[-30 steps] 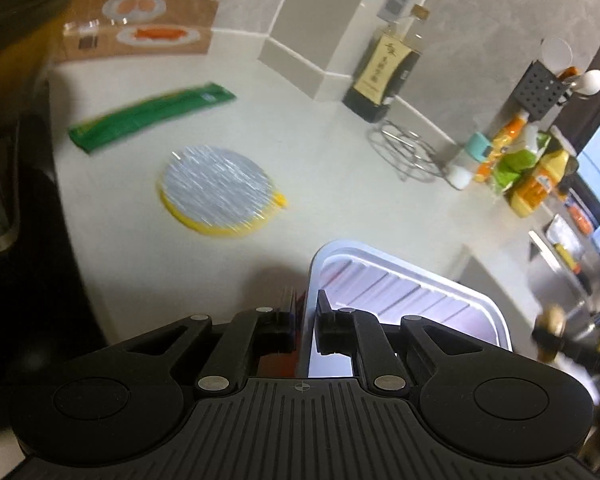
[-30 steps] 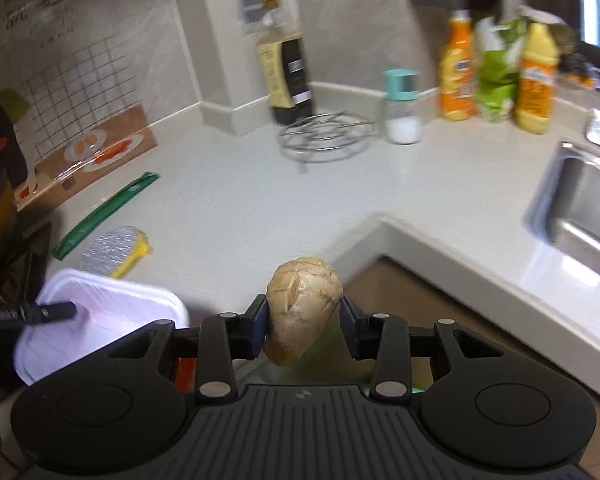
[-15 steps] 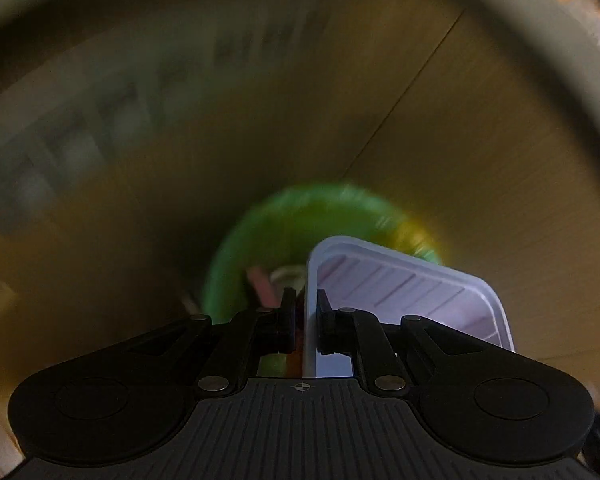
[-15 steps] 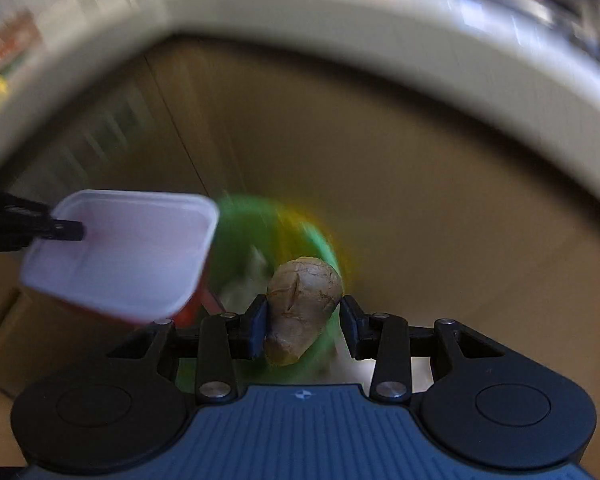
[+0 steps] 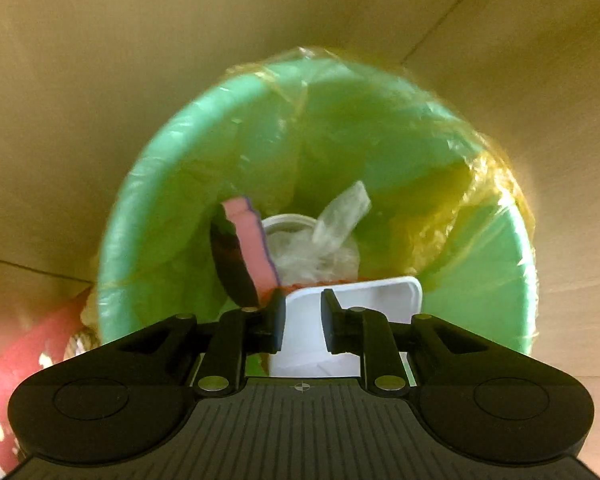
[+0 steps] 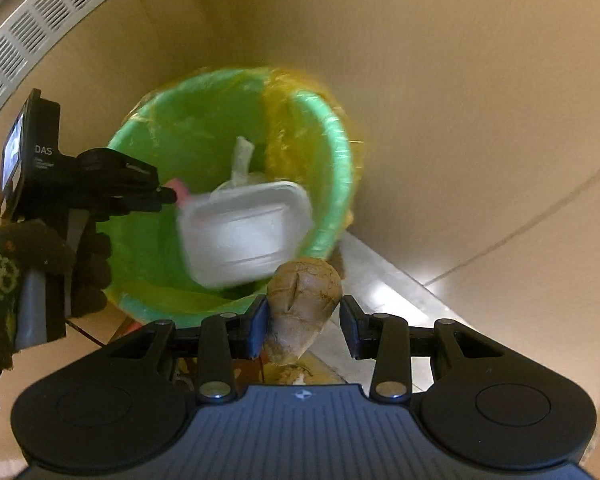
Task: Collect trash
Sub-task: 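Open the left tool to drop the tray while the right tool releases the ginger, then raise both tools to the counter and move the right tool to the green wrapper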
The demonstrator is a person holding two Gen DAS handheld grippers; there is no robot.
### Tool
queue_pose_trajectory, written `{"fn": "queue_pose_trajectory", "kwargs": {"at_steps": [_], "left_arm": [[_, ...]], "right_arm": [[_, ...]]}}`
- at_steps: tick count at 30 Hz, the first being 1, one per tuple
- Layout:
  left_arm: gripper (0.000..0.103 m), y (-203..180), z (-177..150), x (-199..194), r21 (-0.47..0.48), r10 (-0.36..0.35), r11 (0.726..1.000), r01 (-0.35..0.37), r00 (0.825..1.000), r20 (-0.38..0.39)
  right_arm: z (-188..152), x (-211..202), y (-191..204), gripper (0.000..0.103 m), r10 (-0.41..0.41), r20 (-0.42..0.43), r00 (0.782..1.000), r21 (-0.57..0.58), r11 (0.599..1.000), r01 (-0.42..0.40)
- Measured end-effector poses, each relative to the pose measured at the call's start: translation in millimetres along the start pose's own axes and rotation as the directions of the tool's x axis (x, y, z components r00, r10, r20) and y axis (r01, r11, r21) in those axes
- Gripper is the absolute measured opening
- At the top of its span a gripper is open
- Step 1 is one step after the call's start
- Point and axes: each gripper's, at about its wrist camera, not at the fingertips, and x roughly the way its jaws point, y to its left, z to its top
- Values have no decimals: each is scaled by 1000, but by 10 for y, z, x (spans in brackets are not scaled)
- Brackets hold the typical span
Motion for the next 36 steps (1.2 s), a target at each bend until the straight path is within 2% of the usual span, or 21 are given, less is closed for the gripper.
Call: {"fn": "queue_pose_trajectory", "kwargs": {"at_steps": [6, 10, 14, 18, 21, 26, 30, 33, 36], "left_arm": [[22, 196, 0, -463, -25, -19, 999, 20, 998, 58], [22, 271, -59, -838, -13, -40, 999, 41, 996, 76], [22, 266, -130, -1241, 32, -69, 997, 66, 994, 86], [22, 125, -152, -1842, 98, -99, 991, 88, 988, 115], [22, -22, -105, -2293, 157, -136, 981, 115, 981, 135], [22, -178, 95, -3058, 223, -195, 964, 147, 958, 208], [22, -159, 219, -3606, 245, -214, 959, 145, 935, 282], [22, -34, 295, -3938, 219, -193, 968, 122, 920, 342], [22, 209, 416, -4182, 132, -113, 989, 64, 908, 404]], "right_arm": [[268, 278, 272, 38, 75, -10, 997, -62, 995, -75], [578, 533, 396, 39, 128, 26, 991, -15, 992, -128], [829, 683, 462, 43, 128, 18, 992, 29, 991, -129], [875, 324, 444, 52, 128, 38, 991, 56, 990, -130], [864, -110, 393, 53, 106, 53, 993, 63, 992, -109], [973, -754, 351, 54, 52, 89, 995, 57, 997, -57], [1148, -1249, 446, 60, 10, 187, 982, 30, 999, -16], [1257, -1553, 649, 63, 12, 268, 963, -16, 1000, -8], [1353, -1740, 1026, 63, 21, 338, 941, -108, 994, 17]]}}
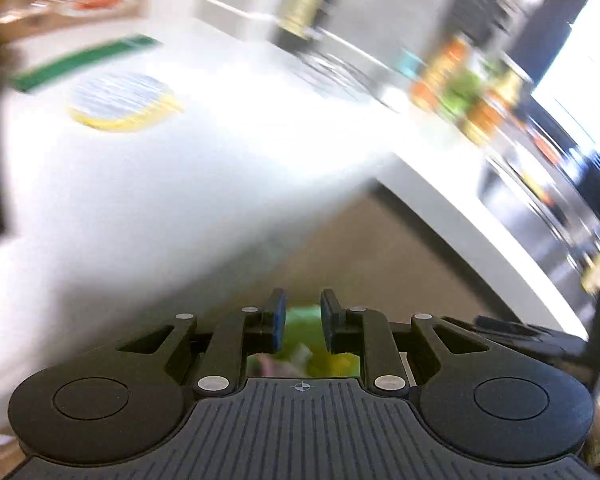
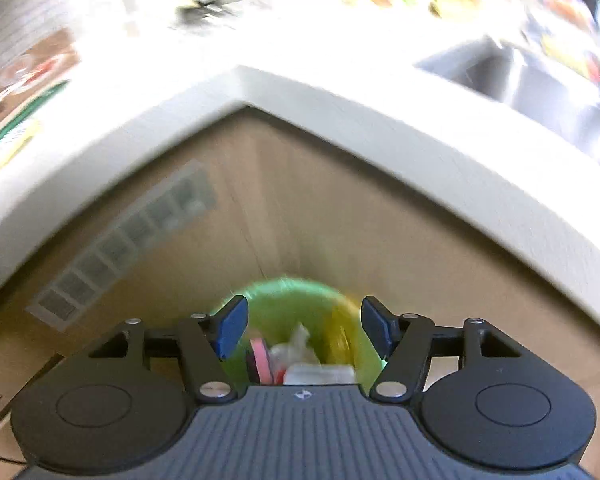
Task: Collect trash
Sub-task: 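Raise both tools to the counter and move the right tool to the green wrapper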
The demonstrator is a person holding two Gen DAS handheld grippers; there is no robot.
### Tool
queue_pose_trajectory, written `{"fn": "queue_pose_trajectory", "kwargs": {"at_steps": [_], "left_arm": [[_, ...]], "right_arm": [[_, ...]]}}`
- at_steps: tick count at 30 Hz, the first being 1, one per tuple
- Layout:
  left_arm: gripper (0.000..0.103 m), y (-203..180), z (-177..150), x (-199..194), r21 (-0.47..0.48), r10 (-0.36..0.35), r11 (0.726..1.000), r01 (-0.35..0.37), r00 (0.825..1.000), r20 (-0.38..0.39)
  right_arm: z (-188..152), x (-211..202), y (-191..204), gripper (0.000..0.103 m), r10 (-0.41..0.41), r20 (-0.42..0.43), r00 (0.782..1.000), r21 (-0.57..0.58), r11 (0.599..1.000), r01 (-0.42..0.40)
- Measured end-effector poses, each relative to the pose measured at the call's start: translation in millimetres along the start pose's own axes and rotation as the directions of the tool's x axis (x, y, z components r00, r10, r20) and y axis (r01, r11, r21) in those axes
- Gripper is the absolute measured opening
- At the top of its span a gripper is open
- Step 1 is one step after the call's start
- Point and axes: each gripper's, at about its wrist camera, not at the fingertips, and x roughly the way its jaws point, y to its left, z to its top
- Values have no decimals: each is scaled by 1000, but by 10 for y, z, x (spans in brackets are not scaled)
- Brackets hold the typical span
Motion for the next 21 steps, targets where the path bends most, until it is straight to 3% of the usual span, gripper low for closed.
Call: {"fn": "queue_pose_trajectory", "kwargs": {"at_steps": [3, 6, 14, 21], "left_arm": [[22, 292, 144, -202, -45, 99, 994, -98, 994, 37], [22, 555, 255, -315, -70, 135, 989, -130, 989, 61], [22, 1162, 465, -494, -22, 68, 998, -66, 994, 82], [22, 1557, 445, -490, -33, -16, 999, 19, 997, 77]], "right_arm": [[225, -126, 417, 65, 77, 67, 995, -70, 995, -72], [484, -197, 927, 69, 158, 109, 981, -144, 979, -142], [1324, -118, 2392, 74, 378, 96, 921, -298, 894, -336], [1937, 632, 3790, 76, 424, 35, 905, -307, 866, -394]]}}
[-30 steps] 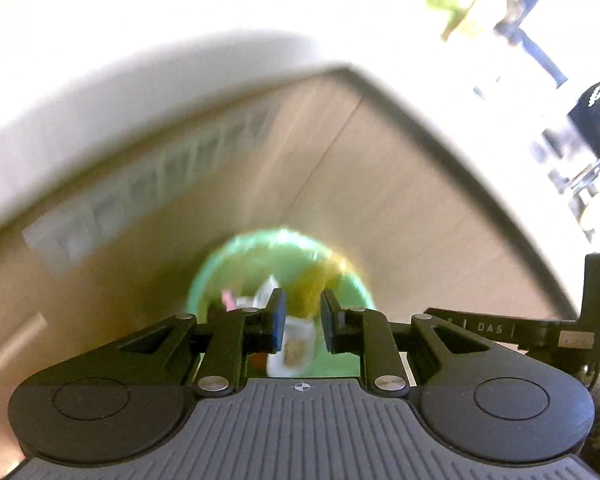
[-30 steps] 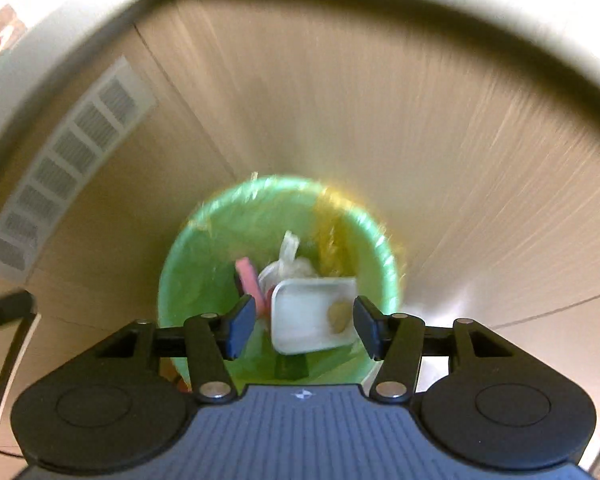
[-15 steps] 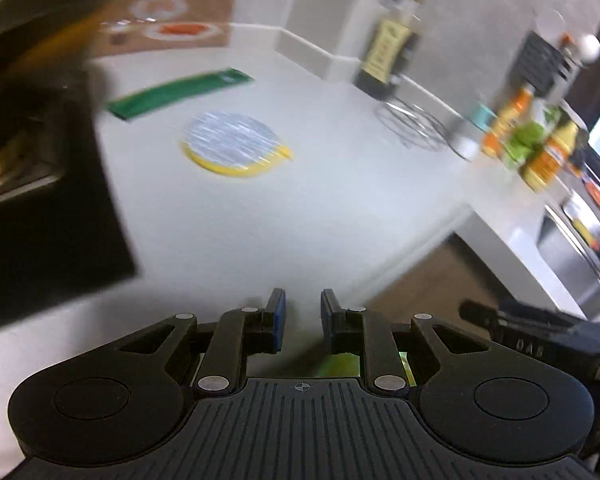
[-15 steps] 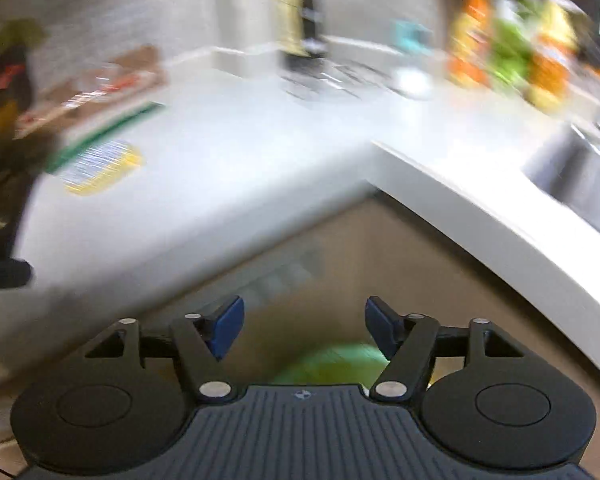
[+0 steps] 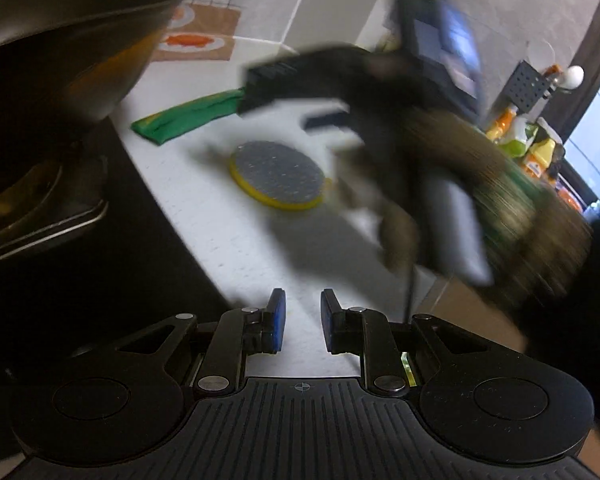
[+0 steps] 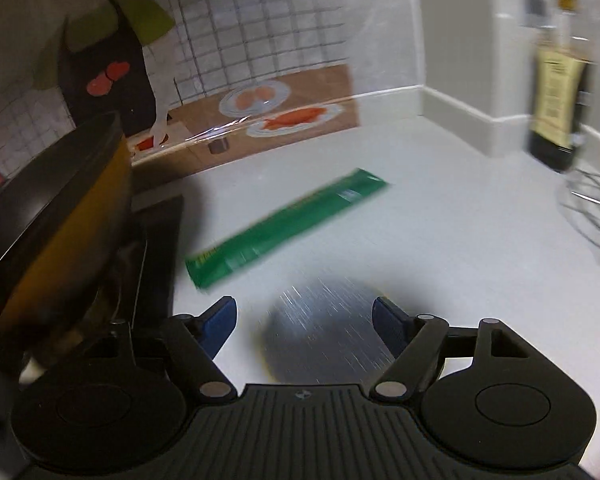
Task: Collect trash
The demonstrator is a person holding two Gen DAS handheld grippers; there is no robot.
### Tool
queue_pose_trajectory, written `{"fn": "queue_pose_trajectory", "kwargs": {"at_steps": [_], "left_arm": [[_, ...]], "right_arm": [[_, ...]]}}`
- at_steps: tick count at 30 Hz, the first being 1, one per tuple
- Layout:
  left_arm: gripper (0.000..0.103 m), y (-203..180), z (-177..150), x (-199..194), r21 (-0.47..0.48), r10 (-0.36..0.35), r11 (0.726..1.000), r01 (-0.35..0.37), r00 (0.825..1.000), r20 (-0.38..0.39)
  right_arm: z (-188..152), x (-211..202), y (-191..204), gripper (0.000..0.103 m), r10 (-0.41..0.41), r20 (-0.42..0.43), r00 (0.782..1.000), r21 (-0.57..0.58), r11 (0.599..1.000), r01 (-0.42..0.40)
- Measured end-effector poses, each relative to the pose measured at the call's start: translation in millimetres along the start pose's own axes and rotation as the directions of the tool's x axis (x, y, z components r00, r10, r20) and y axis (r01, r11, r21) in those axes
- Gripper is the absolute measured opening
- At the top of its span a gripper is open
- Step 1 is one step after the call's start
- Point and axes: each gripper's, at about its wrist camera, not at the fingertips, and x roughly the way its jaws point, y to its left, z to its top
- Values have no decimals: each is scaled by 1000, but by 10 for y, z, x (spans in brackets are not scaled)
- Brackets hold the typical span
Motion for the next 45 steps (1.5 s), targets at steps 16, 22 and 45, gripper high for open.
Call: {"fn": "queue_pose_trajectory", "kwargs": {"at_steps": [16, 22, 45], "left_arm": [[22, 207, 5, 31, -97, 108, 989, -108, 994, -1], [22, 96, 83, 223, -122, 73, 990, -73, 997, 2], [22, -92, 313, 361, -153, 99, 984, -89, 993, 62]], "right_arm": [[873, 1683, 176, 31, -70, -128, 989, -158, 986, 50], [687, 1433, 50, 31, 19, -178, 984, -255, 965, -64], [329, 574, 46, 55, 119, -170, 978, -250, 955, -159]]}}
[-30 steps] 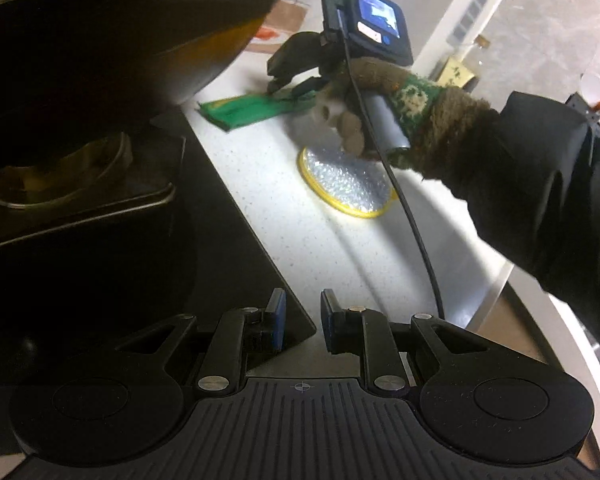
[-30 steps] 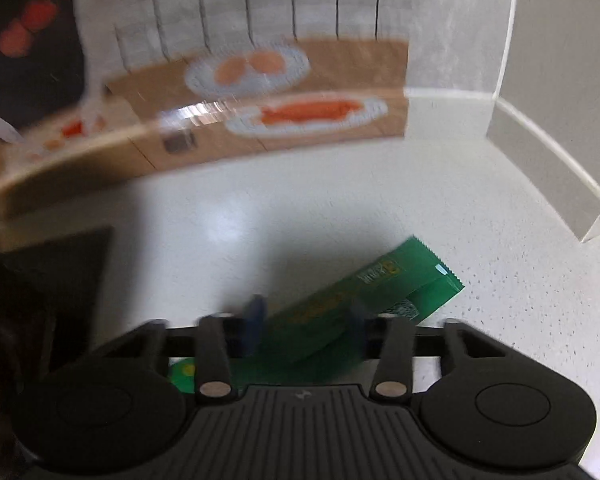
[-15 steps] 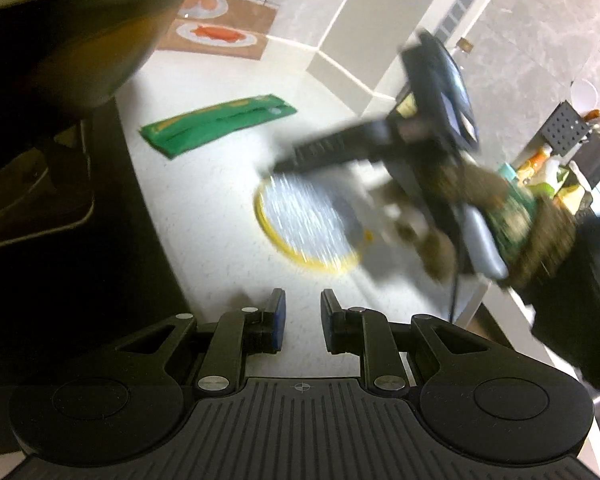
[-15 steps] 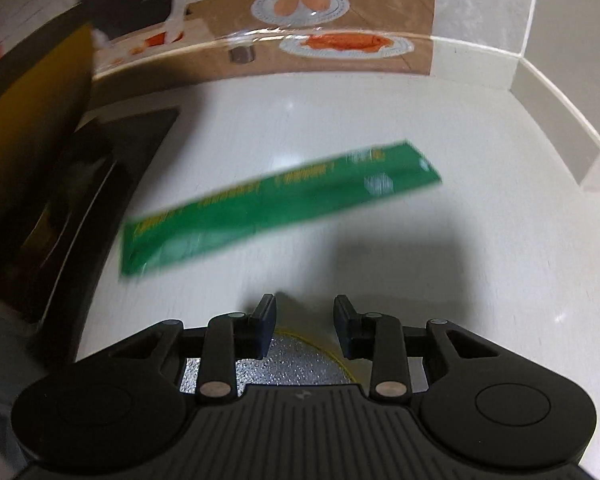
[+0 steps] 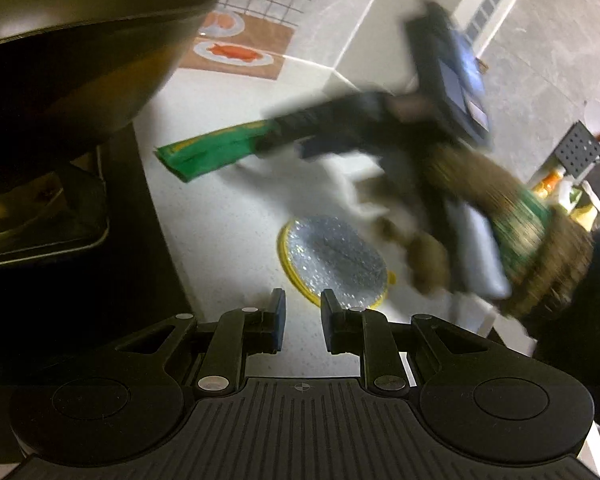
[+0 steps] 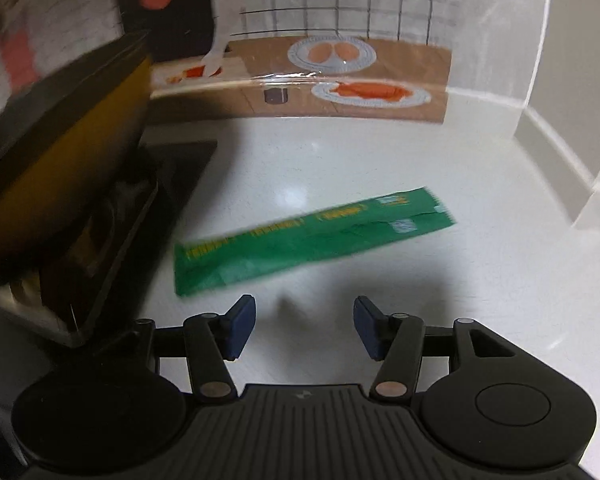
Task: Collect trash
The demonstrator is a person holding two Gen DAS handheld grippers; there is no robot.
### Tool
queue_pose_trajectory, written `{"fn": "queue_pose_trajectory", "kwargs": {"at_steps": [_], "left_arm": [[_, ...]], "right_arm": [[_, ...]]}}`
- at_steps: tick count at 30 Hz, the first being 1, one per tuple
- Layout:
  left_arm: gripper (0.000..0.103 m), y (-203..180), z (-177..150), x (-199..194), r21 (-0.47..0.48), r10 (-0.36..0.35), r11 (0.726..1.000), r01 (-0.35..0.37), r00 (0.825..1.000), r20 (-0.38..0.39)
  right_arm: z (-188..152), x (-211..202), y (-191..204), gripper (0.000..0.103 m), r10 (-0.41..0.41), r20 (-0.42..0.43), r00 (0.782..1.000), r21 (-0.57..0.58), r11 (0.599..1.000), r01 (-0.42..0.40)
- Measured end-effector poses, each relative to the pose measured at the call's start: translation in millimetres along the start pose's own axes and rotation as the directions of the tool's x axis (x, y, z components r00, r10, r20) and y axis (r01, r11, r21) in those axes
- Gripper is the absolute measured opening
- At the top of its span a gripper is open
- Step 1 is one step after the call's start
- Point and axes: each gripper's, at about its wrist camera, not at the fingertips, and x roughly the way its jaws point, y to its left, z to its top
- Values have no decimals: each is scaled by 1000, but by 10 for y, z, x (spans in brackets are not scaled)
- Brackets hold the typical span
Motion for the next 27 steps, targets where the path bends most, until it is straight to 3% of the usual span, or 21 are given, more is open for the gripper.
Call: {"fn": "queue_pose_trajectory", "kwargs": {"at_steps": [4, 7, 12, 19, 24, 26, 27], "left_arm": [[22, -4, -88, -27, 24, -9, 1000, 10, 1000, -20], [22, 49, -166, -48, 10, -4, 1000, 5, 999, -36], [22, 118, -198, -69, -12, 8, 1000, -8, 999, -37], [22, 16, -49, -7, 15, -21, 1000, 22, 1000, -10], [22, -126, 81, 51, 59, -45, 997, 45, 999, 7], [22, -149, 133, 95, 56, -26, 998, 25, 1000, 7], [22, -155, 160, 128, 54, -14, 998, 14, 1000, 9]], "right_arm": [[259, 384, 11, 56, -1, -8, 1000, 174, 985, 2], [397, 684, 16, 56, -75, -27, 997, 232, 970, 79], [499, 932, 132, 56, -197, -45, 979, 148, 968, 202], [182, 574, 136, 55, -117, -100, 988, 19, 993, 119], [-114, 254, -96, 55, -102, -118, 988, 50, 993, 108], [-216, 162, -190, 47, -81, -116, 990, 74, 993, 90], [-251, 119, -228, 31, -62, -117, 991, 83, 994, 72]]}}
